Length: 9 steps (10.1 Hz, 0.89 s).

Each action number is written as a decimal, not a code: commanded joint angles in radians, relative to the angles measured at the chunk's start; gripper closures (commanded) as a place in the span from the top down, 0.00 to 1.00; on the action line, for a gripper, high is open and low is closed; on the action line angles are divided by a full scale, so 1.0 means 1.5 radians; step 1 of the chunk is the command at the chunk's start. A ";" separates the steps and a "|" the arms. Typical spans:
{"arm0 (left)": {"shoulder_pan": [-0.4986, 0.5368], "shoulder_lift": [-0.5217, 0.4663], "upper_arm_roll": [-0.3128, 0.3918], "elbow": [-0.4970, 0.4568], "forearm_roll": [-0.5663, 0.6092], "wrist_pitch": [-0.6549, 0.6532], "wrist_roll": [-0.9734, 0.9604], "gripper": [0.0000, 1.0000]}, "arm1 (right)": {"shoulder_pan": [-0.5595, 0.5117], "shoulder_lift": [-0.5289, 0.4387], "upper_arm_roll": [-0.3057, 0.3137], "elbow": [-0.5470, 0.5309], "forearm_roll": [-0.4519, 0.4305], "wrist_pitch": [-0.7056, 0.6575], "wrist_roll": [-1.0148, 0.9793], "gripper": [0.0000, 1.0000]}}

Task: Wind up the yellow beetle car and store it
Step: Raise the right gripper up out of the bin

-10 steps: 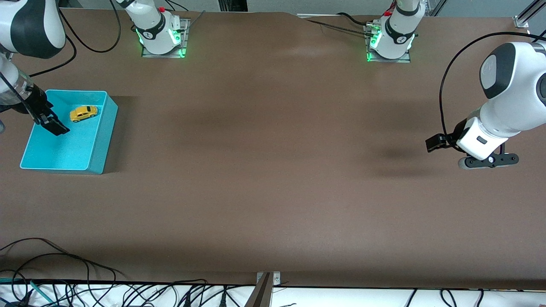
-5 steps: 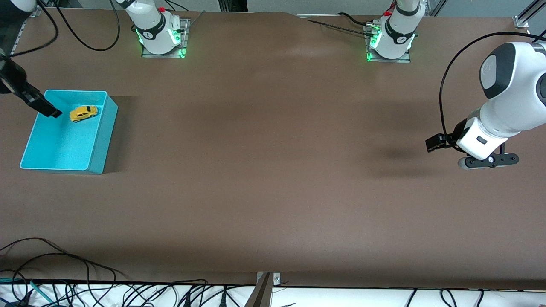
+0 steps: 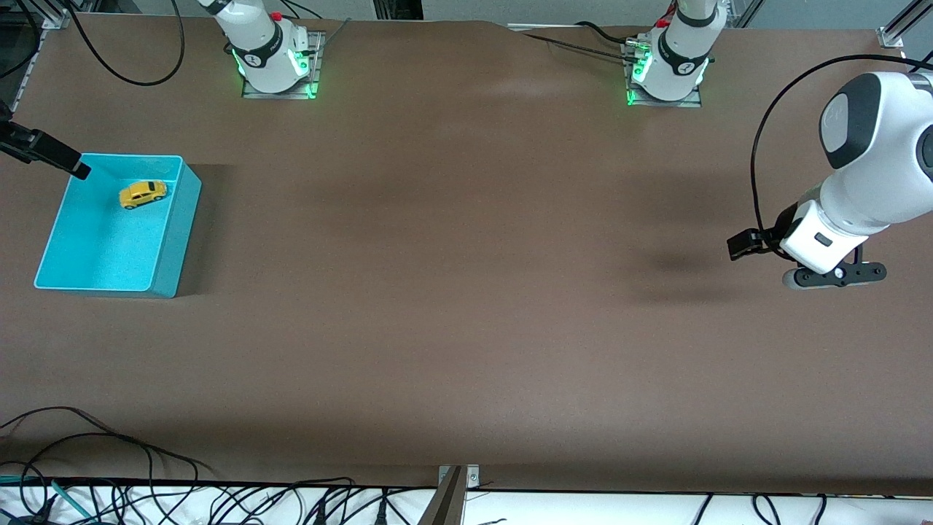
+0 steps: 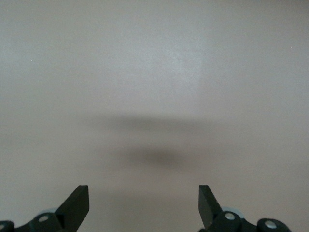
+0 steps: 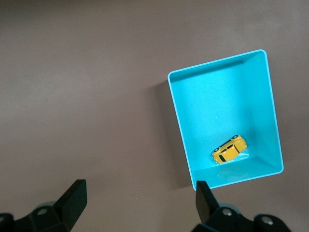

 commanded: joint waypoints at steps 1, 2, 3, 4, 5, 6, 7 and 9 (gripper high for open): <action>0.003 -0.002 -0.002 0.007 -0.014 -0.022 0.016 1.00 | 0.048 0.023 -0.002 0.028 -0.026 -0.014 -0.018 1.00; 0.004 -0.002 -0.002 0.007 -0.014 -0.022 0.016 1.00 | 0.049 0.020 0.008 0.028 -0.026 -0.017 -0.053 1.00; 0.005 -0.002 -0.002 0.006 -0.014 -0.022 0.017 1.00 | 0.050 0.016 0.012 0.028 -0.025 -0.020 -0.128 1.00; 0.005 -0.002 -0.002 0.006 -0.014 -0.022 0.016 1.00 | 0.050 0.012 0.014 0.028 -0.022 -0.026 -0.181 1.00; 0.005 -0.002 -0.002 0.004 -0.014 -0.025 0.017 1.00 | 0.052 0.012 0.015 0.029 -0.022 -0.028 -0.189 1.00; 0.005 -0.002 -0.002 0.006 -0.014 -0.027 0.017 1.00 | 0.056 0.009 0.015 0.030 -0.021 -0.028 -0.189 1.00; 0.005 -0.002 -0.002 0.004 -0.014 -0.027 0.017 1.00 | 0.058 0.007 0.014 0.031 -0.015 -0.030 -0.189 1.00; 0.005 -0.002 -0.002 0.004 -0.014 -0.029 0.017 1.00 | 0.058 0.008 0.006 0.067 -0.011 -0.072 -0.190 1.00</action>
